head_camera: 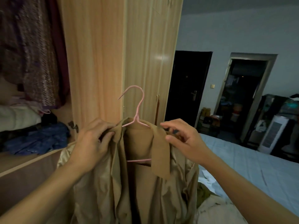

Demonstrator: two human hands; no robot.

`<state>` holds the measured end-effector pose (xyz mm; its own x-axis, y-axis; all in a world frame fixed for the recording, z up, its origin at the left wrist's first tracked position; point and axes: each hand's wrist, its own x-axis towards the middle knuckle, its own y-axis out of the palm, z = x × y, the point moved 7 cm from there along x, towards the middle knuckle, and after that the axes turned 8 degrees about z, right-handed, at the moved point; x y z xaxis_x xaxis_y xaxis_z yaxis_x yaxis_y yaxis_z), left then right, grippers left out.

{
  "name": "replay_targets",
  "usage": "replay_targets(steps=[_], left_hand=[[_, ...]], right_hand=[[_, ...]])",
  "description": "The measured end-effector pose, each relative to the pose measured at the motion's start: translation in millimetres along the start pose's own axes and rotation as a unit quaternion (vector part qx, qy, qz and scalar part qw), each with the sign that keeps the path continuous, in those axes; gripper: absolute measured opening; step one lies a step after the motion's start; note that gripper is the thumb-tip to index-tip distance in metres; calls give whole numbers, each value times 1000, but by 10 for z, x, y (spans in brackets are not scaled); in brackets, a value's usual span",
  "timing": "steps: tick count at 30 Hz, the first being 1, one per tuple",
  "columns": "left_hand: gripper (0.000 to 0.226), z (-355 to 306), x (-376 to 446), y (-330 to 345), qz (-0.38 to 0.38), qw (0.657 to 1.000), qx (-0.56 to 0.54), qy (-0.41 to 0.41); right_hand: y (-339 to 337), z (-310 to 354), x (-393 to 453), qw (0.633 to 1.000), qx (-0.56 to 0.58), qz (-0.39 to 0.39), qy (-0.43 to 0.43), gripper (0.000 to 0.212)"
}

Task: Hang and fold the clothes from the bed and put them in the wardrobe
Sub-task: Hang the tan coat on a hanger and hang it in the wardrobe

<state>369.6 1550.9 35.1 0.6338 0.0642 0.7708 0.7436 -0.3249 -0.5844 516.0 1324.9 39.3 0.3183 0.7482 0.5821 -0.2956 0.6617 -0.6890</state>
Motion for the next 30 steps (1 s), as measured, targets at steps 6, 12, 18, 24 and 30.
replay_targets(steps=[6,12,18,24,30], left_hand=[[15,208,-113,-156,-31,999,38,-20],[14,323,-95,-170,-15,995,82,-45],[14,308,84,-202,-25,990,133,-50],[12,292,35,-328,-63,977,191,-75],[12,486,-27,-700,-86,969,220,-77]], right_hand=[[323,-86,385,992,-103,-6,-66,28],[640,-299,736,993,-67,-42,-90,15],[778,-228,1186,992,-4,-37,-121,14],[961,60,1477,987,58,-31,-145,11],[1232,298,1747,979,59,-25,-191,12]])
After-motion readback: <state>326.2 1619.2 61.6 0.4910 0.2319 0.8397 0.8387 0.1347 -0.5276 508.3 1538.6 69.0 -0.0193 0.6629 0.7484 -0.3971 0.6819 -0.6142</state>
